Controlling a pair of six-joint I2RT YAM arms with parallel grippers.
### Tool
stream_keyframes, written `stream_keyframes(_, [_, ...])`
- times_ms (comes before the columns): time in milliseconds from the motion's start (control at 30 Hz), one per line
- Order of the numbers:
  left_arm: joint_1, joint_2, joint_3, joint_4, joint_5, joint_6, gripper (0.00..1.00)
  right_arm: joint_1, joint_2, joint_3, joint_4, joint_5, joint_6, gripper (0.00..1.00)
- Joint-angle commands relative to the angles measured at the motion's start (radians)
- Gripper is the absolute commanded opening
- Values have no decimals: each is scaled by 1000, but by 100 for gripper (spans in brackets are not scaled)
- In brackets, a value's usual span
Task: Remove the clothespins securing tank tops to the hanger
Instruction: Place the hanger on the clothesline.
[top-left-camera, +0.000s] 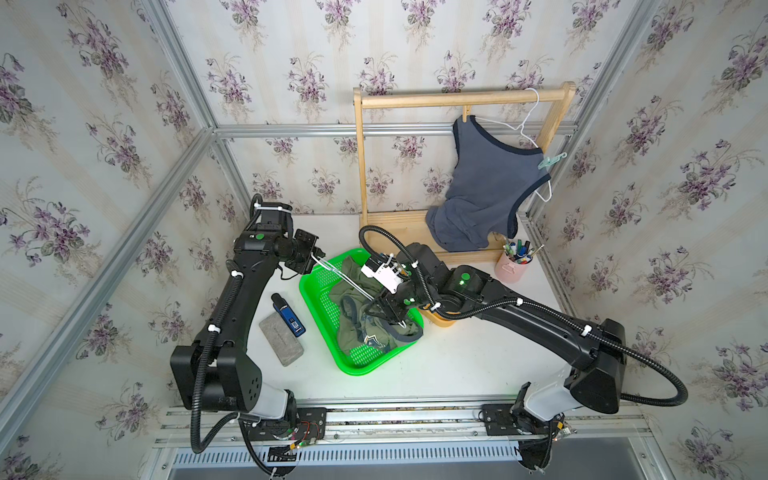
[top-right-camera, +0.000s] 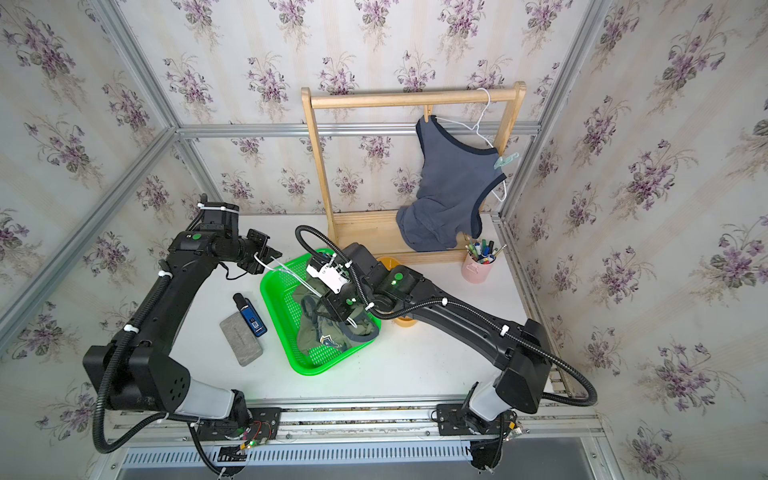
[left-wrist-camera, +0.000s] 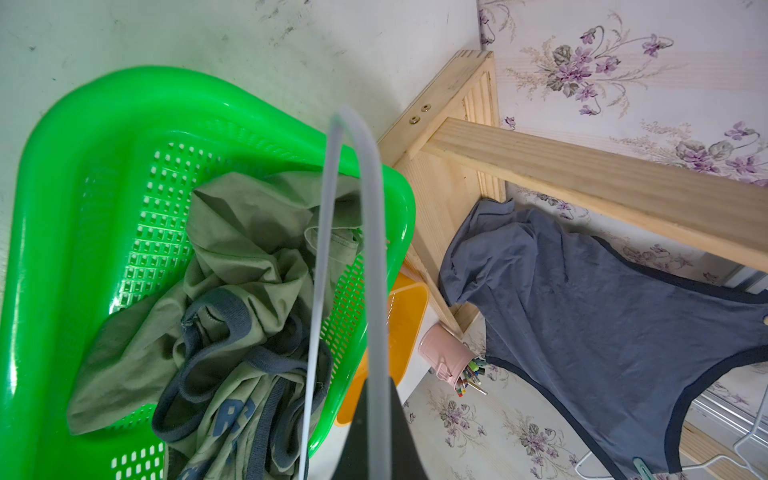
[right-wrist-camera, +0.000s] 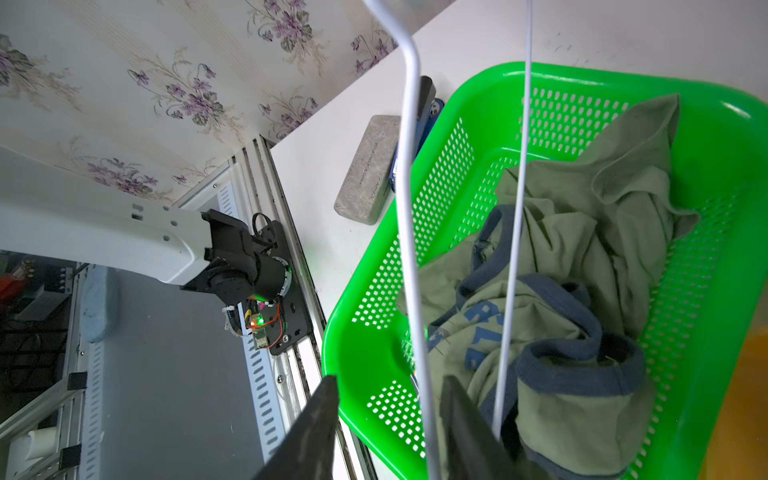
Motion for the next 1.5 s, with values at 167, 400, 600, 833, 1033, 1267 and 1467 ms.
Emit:
stream_keyframes(167, [-1, 2, 1, 19, 3, -21, 0, 2, -42, -54, 21, 27, 5, 0])
stream_keyframes(400, [-2, -1, -13, 19, 0, -11, 17, 0, -47, -35, 39, -2, 36, 0])
stream_keyframes(600, [10, -11, 15, 21, -3, 1, 74, -19, -77, -50, 48, -6, 66, 0])
stream_keyframes(833, [91, -56, 41, 18, -5, 13, 99, -189, -159, -89, 9, -12, 103, 0])
stream_keyframes(1033, [139, -95, 13, 16, 4, 28, 99, -401, -197, -13, -75, -6, 98, 0])
stream_keyframes(1267, [139, -98, -18, 16, -1, 29, 99, -538, -120, 196, -143, 90, 89, 0])
stream_keyframes(1467, [138, -82, -11, 16, -3, 26, 99, -618, 15, 395, -117, 125, 100, 0])
